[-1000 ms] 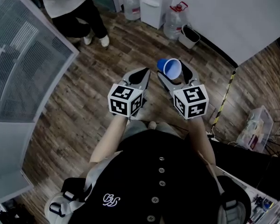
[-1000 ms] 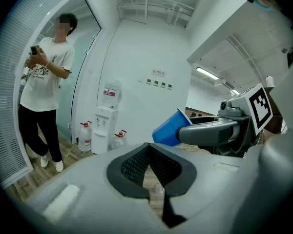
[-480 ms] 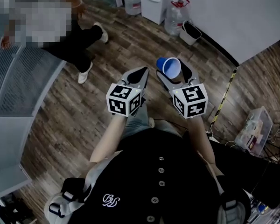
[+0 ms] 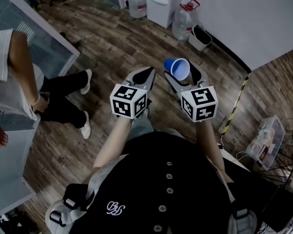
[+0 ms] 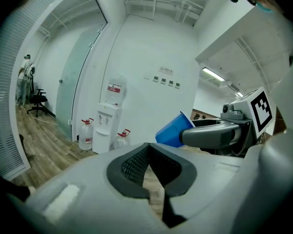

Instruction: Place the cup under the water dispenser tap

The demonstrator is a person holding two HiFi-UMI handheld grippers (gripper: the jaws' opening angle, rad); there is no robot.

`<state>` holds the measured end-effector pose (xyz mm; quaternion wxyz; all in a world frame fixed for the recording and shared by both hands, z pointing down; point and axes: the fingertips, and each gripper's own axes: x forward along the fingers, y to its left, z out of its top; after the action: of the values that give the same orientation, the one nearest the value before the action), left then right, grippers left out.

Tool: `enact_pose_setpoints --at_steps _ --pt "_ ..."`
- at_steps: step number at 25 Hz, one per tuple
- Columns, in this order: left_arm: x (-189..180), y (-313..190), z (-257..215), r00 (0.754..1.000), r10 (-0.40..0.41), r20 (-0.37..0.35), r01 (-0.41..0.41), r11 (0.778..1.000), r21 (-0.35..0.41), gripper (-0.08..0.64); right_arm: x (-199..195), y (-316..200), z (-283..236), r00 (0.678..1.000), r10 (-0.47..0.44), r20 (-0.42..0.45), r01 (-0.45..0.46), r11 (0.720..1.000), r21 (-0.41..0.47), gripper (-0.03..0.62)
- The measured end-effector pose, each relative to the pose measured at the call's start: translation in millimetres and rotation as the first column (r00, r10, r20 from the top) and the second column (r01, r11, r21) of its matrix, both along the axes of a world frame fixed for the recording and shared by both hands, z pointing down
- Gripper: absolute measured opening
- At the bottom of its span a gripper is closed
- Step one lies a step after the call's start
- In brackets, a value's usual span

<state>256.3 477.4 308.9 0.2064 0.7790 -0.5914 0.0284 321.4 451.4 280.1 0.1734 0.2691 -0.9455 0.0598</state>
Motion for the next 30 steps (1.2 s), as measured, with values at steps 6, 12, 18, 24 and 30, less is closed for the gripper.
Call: enact_pose_setpoints --at_steps 6,12,18,24,30 --pt "-52.2 -69.0 -9.2 0.999 0.038 0.014 -0.038 0.999 0.011 -0.002 -52.4 -64.4 -4.9 0.999 0.031 0.006 -0.031 0.999 0.007 0.367" --pt "-102.1 -129.1 -16.3 0.994 0.098 0.051 -0.098 0.995 0.009 -0.002 -103.6 -123.7 -12.9 0.998 0.069 0.013 -0.070 0.997 0.020 0.367" --pt "-151.4 -169.1 -12.8 0.994 0.097 0.039 -0.098 0.995 0.014 -0.002 -146.2 -163.4 -8.3 0.995 0.097 0.014 -0.097 0.995 0.021 0.367" --pt "-172.5 -193.4 -1.3 0.994 0.107 0.021 -0.106 0.994 -0.016 -0.002 -166.8 -186.6 -0.1 0.995 0.101 0.000 -0.101 0.995 -0.009 0.367" --pt "-180.0 -217.1 8.5 0.994 0.107 0.013 -0.107 0.994 -0.035 -0.002 -176.5 -214.3 16.3 0.995 0.099 -0.019 -0.100 0.994 -0.045 0.367"
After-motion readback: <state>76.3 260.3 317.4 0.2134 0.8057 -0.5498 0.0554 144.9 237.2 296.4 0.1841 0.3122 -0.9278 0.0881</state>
